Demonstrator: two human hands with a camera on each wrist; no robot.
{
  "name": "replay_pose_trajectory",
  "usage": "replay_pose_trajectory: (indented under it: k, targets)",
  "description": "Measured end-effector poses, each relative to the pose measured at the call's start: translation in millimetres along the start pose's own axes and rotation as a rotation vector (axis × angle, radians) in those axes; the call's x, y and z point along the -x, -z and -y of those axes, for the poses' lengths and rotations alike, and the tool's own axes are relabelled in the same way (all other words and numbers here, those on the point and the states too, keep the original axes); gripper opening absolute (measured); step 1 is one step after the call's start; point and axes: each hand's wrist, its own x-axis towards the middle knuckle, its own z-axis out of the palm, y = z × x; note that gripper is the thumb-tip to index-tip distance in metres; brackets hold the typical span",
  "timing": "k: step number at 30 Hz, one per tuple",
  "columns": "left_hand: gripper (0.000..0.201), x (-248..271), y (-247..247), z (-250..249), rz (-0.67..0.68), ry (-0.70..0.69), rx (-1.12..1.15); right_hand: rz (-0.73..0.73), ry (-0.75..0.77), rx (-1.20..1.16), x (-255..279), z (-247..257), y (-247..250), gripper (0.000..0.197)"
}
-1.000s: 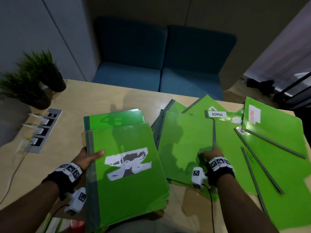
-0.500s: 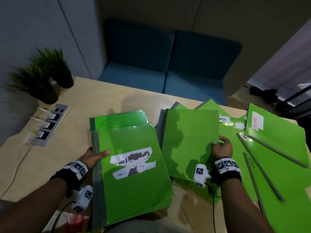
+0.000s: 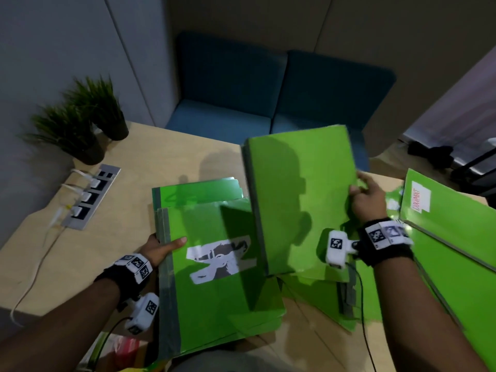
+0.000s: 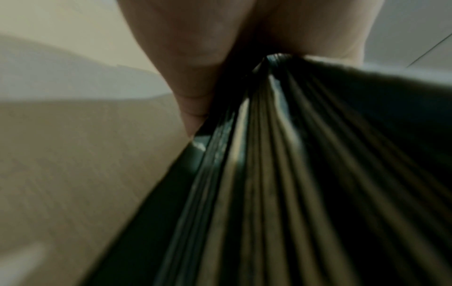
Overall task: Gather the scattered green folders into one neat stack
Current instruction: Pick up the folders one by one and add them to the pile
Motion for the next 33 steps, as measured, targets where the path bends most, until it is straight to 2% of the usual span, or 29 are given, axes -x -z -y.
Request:
replay_pose_trajectory:
  k: [3, 5, 8, 9, 11, 14, 16, 18, 20, 22, 24, 26, 28, 30, 31, 33]
  targets:
    - [0.136, -3, -1, 3, -0.005, 0.01, 0.011, 0.241, -0.072, 0.054, 30, -21, -44, 0.033]
    - [0.137, 12, -2, -8, 0.002, 0.008, 0.005, 0.348, -0.13, 0.055, 53, -31, -69, 0.039]
    - [0.118, 33, -3, -22, -0.002, -0.009, 0.025, 0.447, -0.206, 0.19, 70, -47, -95, 0.035]
    - [0.113, 36, -3, -25, -0.004, -0.01, 0.021, 0.508, -0.219, 0.264, 75, -48, -102, 0.03]
    - [0.111, 41, -3, -28, 0.011, -0.011, -0.011, 0.67, -0.188, 0.457, 83, -46, -111, 0.008]
    - [0.13, 45, -3, -31, 0.024, -0.052, -0.008, 0.801, -0.182, 0.637, 92, -42, -120, 0.032]
    - [0.148, 42, -2, -29, 0.032, -0.075, 0.02, 0.793, -0.155, 0.692, 97, -39, -127, 0.028]
    - [0.148, 47, -3, -30, 0.05, -0.092, 0.057, 0.763, -0.102, 0.731, 103, -36, -134, 0.038]
    - [0.129, 51, -5, -32, 0.081, -0.052, 0.111, 0.755, -0.033, 0.768, 104, -31, -139, 0.042]
    - [0.1, 50, -8, -29, 0.048, 0.0, 0.15, 0.767, 0.015, 0.77, 98, -29, -137, 0.033]
    - [0.092, 49, -9, -28, 0.032, 0.003, 0.154, 0.684, 0.029, 0.766, 83, -33, -128, 0.03]
    - [0.089, 50, -10, -28, 0.019, -0.001, 0.148, 0.438, -0.053, 0.782, 64, -44, -111, 0.037]
    - [0.087, 51, -10, -27, 0.01, -0.013, 0.147, 0.211, -0.262, 0.767, 50, -62, -87, 0.064]
    - [0.09, 52, -10, -28, 0.008, -0.021, 0.144, 0.15, -0.414, 0.8, 45, -79, -67, 0.092]
    - [0.091, 52, -9, -27, 0.009, -0.024, 0.142, 0.15, -0.436, 0.833, 43, -87, -61, 0.101]
    - [0.091, 52, -9, -28, 0.02, -0.026, 0.143, 0.143, -0.455, 0.804, 33, -100, -56, 0.106]
